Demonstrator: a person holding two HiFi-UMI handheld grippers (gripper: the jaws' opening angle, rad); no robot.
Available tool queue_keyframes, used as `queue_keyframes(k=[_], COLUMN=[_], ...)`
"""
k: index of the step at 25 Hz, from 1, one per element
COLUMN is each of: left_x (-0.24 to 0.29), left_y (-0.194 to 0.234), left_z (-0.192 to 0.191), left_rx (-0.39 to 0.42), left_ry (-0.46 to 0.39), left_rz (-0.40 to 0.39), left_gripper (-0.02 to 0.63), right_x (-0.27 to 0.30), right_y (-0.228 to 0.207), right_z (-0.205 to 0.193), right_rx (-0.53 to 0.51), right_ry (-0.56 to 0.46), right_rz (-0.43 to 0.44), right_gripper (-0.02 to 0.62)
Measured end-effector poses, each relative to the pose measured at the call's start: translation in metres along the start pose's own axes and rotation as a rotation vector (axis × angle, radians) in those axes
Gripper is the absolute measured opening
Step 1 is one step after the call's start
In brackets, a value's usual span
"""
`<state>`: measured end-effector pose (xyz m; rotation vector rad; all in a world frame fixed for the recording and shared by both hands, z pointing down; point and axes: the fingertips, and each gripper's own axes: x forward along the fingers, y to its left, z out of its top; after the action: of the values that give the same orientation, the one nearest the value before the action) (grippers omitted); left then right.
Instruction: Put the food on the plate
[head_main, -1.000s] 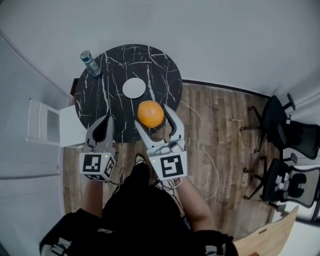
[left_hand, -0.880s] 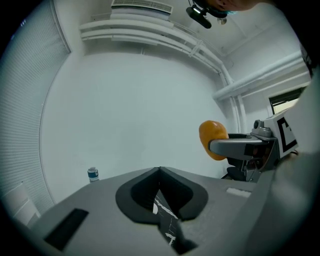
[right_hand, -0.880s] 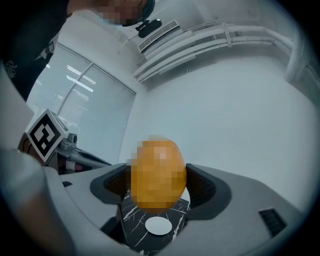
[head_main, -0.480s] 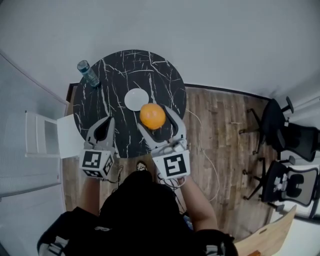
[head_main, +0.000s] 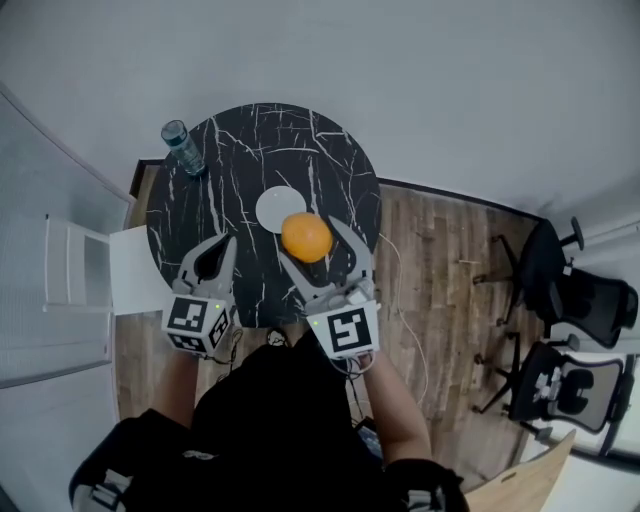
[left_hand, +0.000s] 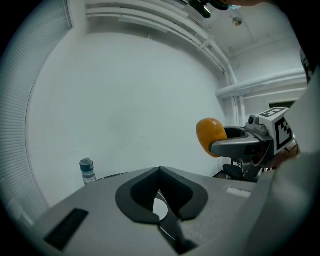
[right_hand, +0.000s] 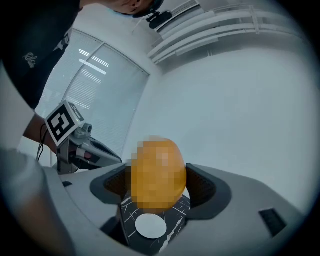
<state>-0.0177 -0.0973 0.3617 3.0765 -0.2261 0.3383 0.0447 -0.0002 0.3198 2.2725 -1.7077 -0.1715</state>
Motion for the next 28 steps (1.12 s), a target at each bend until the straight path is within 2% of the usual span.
queue_keyframes(k=[8,16,21,28], left_x=[0.030,0.075,0.100,0.120], left_y=[0.031,0.050,0.054,0.065], left_z=[-0.015,-0.033,-0.051,-0.081], left_rx=[-0.061,-0.140,-0.201,-0.253], left_ry=[0.028,0.077,0.132,0.203], left_rz=[0.091,0.207,0.283,0.401], left_gripper=[0.000,0.000,0.000,0.000], right_x=[0.053,0.106,0.133,0.170], right_y=[-0.014,-0.032,-0.037,-0.033], right_z=[-0.023,-0.052,-0.077,-0.118], right_rx=[-0.044,-0.078,-0.091,-0.182], right_ry=[0.044,0.087,0.117,0.156], right_rz=[0.140,0.323,0.481,0.688], right_gripper=[0.330,0.330,0.330,0.330])
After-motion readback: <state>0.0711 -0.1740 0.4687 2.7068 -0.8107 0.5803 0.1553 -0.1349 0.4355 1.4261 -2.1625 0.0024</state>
